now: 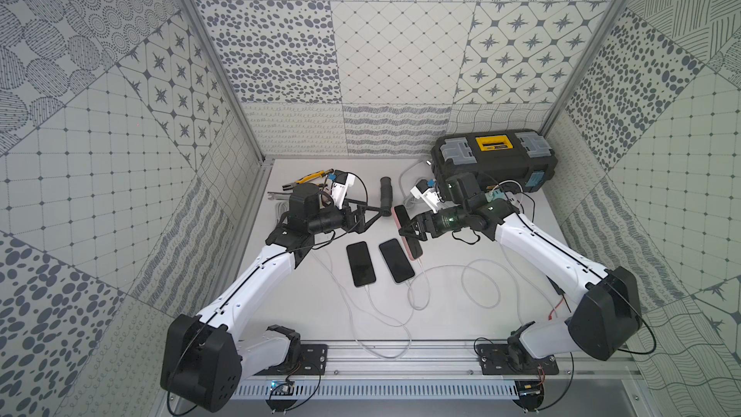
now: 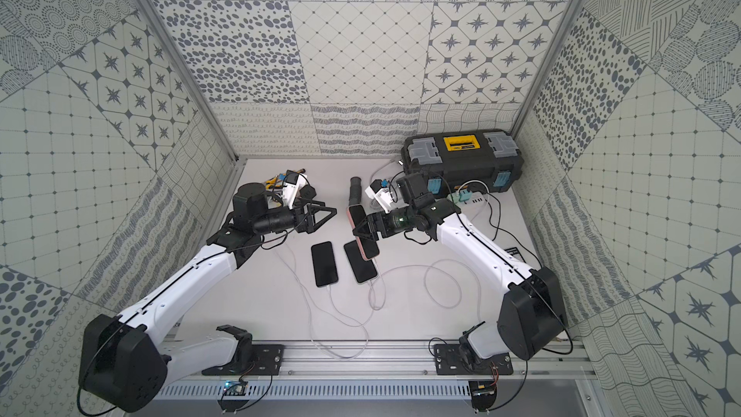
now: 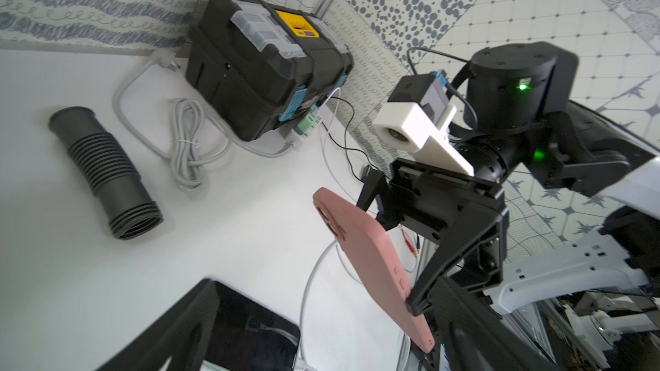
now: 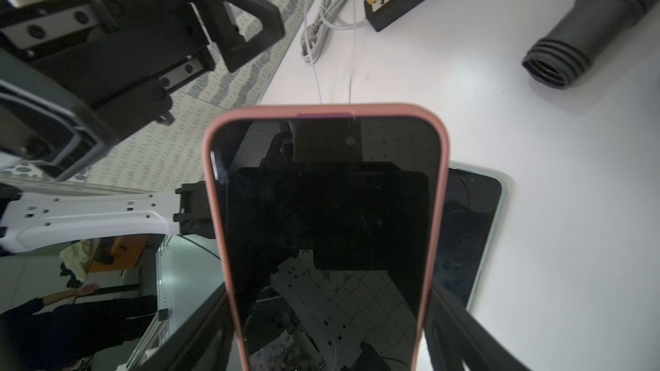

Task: Unplug the charging cable from the phone
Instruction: Pick up the phone at the center of the board.

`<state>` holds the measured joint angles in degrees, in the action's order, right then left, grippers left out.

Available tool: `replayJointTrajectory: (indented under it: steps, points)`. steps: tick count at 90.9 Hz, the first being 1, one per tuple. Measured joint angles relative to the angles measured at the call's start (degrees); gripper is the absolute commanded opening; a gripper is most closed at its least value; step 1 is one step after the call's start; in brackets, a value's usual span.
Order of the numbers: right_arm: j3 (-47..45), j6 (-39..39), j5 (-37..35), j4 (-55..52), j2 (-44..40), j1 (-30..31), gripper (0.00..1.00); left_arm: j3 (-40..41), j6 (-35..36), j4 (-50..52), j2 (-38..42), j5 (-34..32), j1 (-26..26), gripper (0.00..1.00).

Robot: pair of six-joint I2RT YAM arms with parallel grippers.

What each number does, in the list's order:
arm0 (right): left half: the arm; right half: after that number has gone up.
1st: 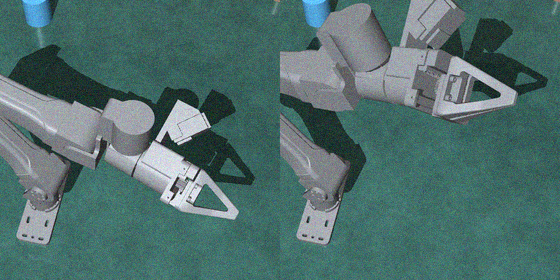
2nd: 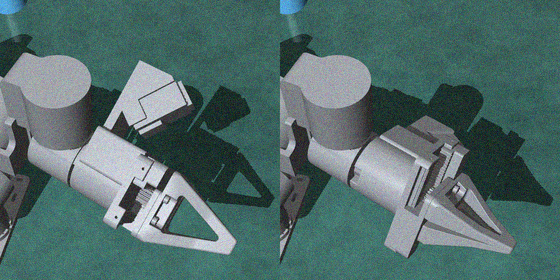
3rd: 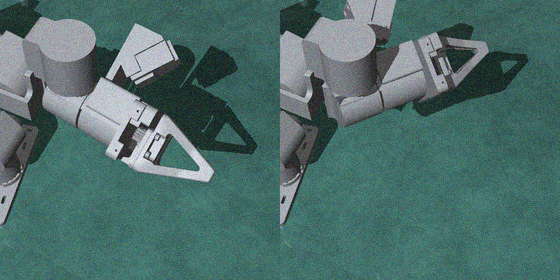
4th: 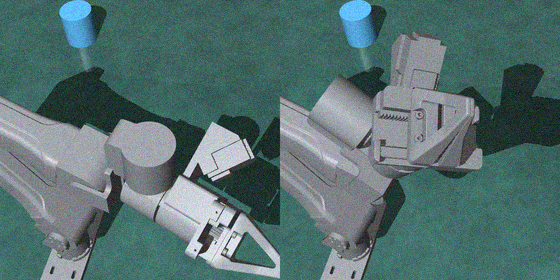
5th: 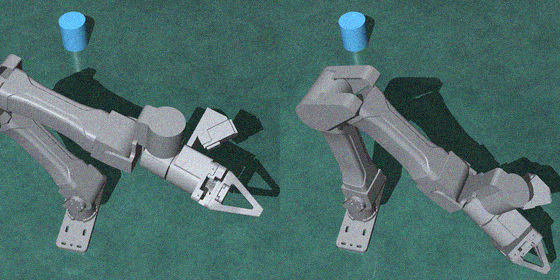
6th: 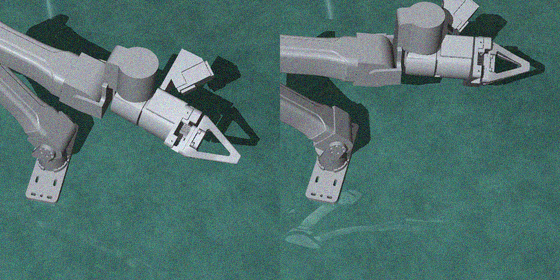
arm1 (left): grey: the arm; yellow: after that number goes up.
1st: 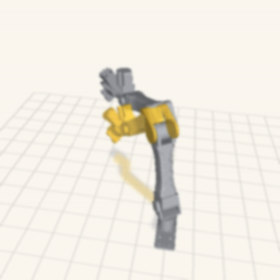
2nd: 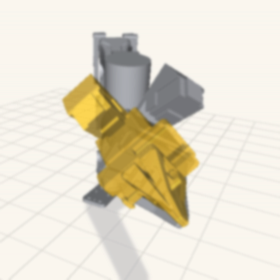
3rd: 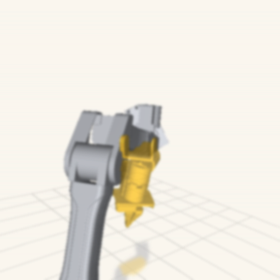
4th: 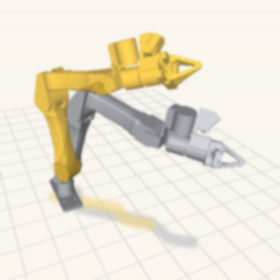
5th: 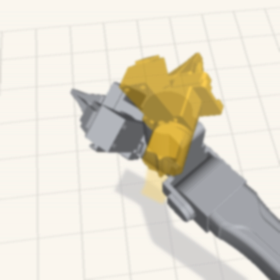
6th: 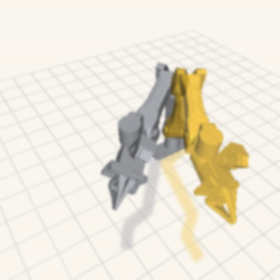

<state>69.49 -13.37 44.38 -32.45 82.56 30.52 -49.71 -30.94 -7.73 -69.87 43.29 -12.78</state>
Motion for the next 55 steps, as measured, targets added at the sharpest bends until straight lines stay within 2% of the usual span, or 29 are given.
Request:
replayJointTrajectory:
  steps: [26,55]
  points:
    - [-0.02,-1.33,11.15,3.54,-2.27,-1.01,0.68,2.54,-8.98,-12.22,0.04,8.83,-0.57,0.98]
    - [-0.09,-3.69,19.30,8.59,-3.58,-1.05,0.68,3.37,-19.28,-25.05,-1.51,12.85,-1.86,0.98]
